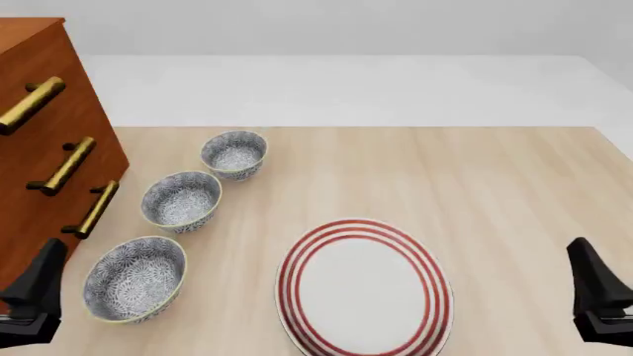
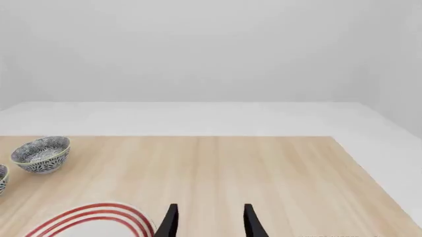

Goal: Pick up the bowl and put it in the middle on the plate.

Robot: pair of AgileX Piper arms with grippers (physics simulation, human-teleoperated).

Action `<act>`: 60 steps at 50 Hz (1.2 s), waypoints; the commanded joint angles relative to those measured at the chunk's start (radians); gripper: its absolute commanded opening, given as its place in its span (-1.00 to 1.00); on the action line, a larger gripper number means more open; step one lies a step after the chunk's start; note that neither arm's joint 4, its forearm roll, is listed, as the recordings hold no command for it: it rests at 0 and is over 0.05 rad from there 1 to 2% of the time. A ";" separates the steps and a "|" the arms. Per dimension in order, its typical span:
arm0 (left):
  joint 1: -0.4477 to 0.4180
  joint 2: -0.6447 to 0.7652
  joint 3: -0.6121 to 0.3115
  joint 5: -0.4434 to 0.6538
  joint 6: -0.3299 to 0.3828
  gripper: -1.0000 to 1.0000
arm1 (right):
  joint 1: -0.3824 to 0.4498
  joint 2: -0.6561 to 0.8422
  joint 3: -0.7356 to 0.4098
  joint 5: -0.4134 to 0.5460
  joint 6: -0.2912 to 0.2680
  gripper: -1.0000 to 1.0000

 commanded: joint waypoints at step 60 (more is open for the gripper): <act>-0.244 0.539 -0.444 0.171 0.126 1.00 | -0.002 -0.001 -0.008 0.008 -0.004 1.00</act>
